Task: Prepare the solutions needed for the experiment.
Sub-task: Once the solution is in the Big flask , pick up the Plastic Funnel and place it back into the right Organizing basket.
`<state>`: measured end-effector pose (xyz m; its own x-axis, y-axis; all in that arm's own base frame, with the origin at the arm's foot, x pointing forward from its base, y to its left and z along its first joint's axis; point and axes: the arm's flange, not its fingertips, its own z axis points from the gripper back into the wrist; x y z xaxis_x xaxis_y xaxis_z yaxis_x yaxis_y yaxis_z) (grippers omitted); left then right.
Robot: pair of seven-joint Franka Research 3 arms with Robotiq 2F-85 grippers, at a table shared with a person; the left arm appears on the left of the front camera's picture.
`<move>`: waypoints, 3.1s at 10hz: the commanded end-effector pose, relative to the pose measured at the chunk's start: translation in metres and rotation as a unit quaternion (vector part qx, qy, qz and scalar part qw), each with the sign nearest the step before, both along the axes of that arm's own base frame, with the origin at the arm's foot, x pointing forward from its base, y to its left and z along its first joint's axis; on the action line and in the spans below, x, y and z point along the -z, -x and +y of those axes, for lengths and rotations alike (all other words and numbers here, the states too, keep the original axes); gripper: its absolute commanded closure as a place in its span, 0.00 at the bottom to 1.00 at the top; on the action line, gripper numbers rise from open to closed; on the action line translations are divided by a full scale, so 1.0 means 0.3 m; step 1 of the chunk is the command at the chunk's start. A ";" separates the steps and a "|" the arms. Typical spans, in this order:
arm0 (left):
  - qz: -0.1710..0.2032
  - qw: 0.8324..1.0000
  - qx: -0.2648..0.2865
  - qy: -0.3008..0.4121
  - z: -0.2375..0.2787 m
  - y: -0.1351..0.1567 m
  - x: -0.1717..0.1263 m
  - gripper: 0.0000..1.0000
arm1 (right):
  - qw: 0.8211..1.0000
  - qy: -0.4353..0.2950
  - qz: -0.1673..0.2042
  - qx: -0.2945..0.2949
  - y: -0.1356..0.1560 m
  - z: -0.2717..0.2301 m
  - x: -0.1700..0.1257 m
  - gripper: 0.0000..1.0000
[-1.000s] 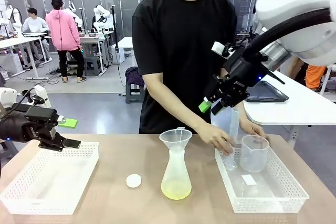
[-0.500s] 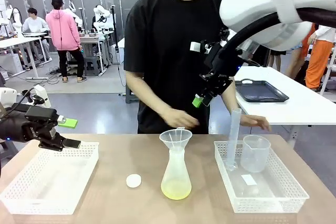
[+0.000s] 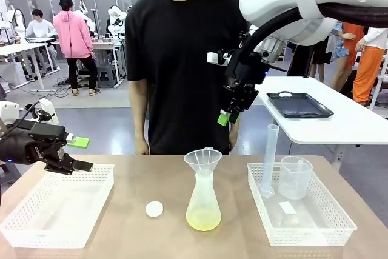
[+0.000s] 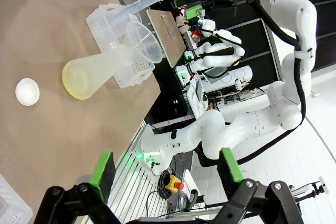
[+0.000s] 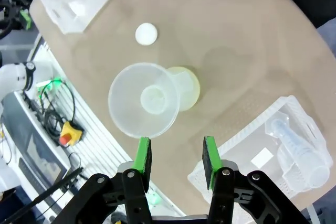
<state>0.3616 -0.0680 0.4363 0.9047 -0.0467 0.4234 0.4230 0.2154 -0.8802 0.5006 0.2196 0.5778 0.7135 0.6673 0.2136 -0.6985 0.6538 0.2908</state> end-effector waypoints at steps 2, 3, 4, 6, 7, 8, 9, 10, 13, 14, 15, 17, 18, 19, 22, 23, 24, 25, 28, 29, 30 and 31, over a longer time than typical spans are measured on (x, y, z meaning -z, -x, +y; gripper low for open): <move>-0.008 1.000 0.007 0.003 0.000 0.005 0.005 0.00 | 0.999 0.038 0.028 -0.012 -0.022 0.041 -0.001 0.49; -0.008 1.000 0.007 0.003 0.000 0.005 0.005 0.00 | 0.999 0.043 0.029 -0.018 -0.024 0.056 0.012 0.49; -0.008 1.000 0.007 0.003 0.000 0.005 0.005 0.00 | 0.998 0.052 0.031 -0.020 -0.027 0.075 0.029 0.49; -0.008 1.000 0.007 0.003 0.000 0.005 0.005 0.00 | 0.997 0.067 0.045 -0.013 -0.039 0.113 0.066 0.49; -0.008 1.000 0.007 0.003 0.000 0.005 0.005 0.00 | 0.996 0.074 0.055 -0.011 -0.044 0.129 0.089 0.49; -0.008 1.000 0.007 0.003 0.000 0.005 0.005 0.00 | 0.995 0.075 0.068 -0.010 -0.046 0.143 0.107 0.49; -0.008 1.000 0.007 0.003 0.000 0.005 0.005 0.00 | 0.994 0.078 0.079 -0.005 -0.048 0.158 0.131 0.49; -0.008 1.000 0.007 0.003 0.000 0.005 0.005 0.00 | 0.993 0.077 0.088 -0.005 -0.046 0.173 0.148 0.49; -0.008 1.000 0.007 0.003 0.000 0.005 0.005 0.00 | 0.990 0.082 0.112 0.000 -0.045 0.200 0.204 0.49; -0.008 1.000 0.007 0.003 0.000 0.005 0.005 0.00 | 0.990 0.082 0.118 -0.001 -0.039 0.206 0.218 0.49; -0.008 1.000 0.007 0.003 0.000 0.005 0.005 0.00 | 0.989 0.081 0.122 -0.002 -0.034 0.213 0.232 0.49; -0.008 1.000 0.007 0.003 0.000 0.005 0.005 0.00 | 0.989 0.085 0.125 0.002 -0.035 0.224 0.265 0.49; -0.008 1.000 0.007 0.003 0.000 0.005 0.005 0.00 | 0.988 0.080 0.129 0.002 -0.035 0.227 0.276 0.49; -0.008 1.000 0.007 0.003 0.000 0.005 0.005 0.00 | 0.988 0.079 0.129 0.006 -0.037 0.227 0.290 0.49; -0.008 1.000 0.007 0.003 0.000 0.005 0.005 0.00 | 0.992 0.075 0.102 0.027 -0.026 0.190 0.227 0.49; -0.008 1.000 0.007 0.003 0.000 0.005 0.005 0.00 | 0.993 0.070 0.095 0.026 -0.014 0.182 0.203 0.49; -0.008 1.000 0.007 0.003 0.000 0.005 0.005 0.00 | 0.994 0.059 0.088 0.029 -0.001 0.177 0.183 0.49; -0.008 1.000 0.007 0.003 0.000 0.005 0.005 0.00 | 0.994 0.064 0.082 0.031 0.002 0.168 0.177 0.49; -0.008 1.000 0.007 0.003 0.000 0.005 0.005 0.00 | 0.993 0.075 0.079 0.047 -0.030 0.122 0.237 0.49; -0.008 1.000 0.007 0.003 0.000 0.005 0.005 0.00 | 0.992 0.076 0.084 0.051 -0.038 0.118 0.261 0.49; -0.008 1.000 0.007 0.003 0.000 0.005 0.005 0.00 | 0.992 0.078 0.084 0.050 -0.045 0.120 0.279 0.49; -0.008 1.000 0.007 0.003 0.000 0.005 0.005 0.00 | 0.992 0.075 0.088 0.047 -0.049 0.125 0.290 0.49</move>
